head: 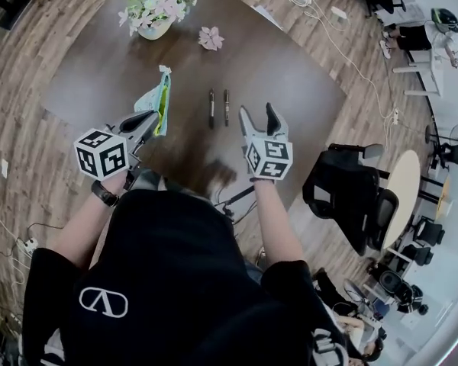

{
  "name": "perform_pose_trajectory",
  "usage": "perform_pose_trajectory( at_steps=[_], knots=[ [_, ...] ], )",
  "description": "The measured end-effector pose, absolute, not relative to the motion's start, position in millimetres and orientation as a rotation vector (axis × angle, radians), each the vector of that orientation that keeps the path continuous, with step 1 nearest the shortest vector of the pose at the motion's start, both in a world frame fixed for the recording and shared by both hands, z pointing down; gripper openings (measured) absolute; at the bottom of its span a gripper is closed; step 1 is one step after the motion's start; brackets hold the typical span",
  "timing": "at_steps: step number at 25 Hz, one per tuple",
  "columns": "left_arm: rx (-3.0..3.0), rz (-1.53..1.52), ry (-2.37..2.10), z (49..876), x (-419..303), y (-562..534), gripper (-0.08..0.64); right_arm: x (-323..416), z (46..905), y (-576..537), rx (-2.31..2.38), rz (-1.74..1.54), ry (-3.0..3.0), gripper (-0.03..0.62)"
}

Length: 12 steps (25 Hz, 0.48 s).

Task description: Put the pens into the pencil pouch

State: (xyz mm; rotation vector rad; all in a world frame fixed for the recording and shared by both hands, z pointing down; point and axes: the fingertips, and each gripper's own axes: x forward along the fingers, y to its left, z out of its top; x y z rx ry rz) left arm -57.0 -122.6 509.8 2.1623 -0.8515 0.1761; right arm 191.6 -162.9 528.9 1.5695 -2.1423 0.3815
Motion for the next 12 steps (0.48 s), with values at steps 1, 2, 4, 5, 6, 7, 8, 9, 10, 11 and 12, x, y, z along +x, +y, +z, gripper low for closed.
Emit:
perform_pose_trajectory(
  at_steps=[1,2,4,5,6,7,8,9,10,11,12],
  knots=[
    [2.153,0.174,-0.853,512,-59,-120,0.017,190,549,-170,1.511,0.423,-2.103,0.296],
    [2.143,0.174,-0.855,515,-60,-117,0.017,188,570,-176,1.452,0.466,-2.061,0.284],
    [2.120,0.171,-0.858,521,-62,-111,0.017,185,613,-186,1.346,0.543,-1.976,0.264],
    [2.110,0.169,-0.859,525,-63,-108,0.017,185,635,-190,1.299,0.582,-1.935,0.258],
    [2.100,0.167,-0.861,528,-63,-106,0.017,184,655,-194,1.254,0.628,-1.894,0.253],
    [2.092,0.166,-0.863,530,-64,-103,0.017,184,675,-196,1.213,0.682,-1.851,0.244],
    [2.084,0.165,-0.865,533,-65,-101,0.017,184,693,-198,1.178,0.739,-1.806,0.239],
    [2.077,0.164,-0.867,535,-66,-99,0.017,186,710,-198,1.150,0.794,-1.764,0.232],
    [2.070,0.161,-0.870,536,-67,-96,0.017,187,723,-199,1.129,0.841,-1.727,0.221],
    [2.063,0.157,-0.873,537,-69,-94,0.017,188,734,-201,1.113,0.877,-1.700,0.220],
    [2.059,0.153,-0.878,538,-70,-93,0.017,189,743,-203,1.100,0.904,-1.680,0.219]
  ],
)
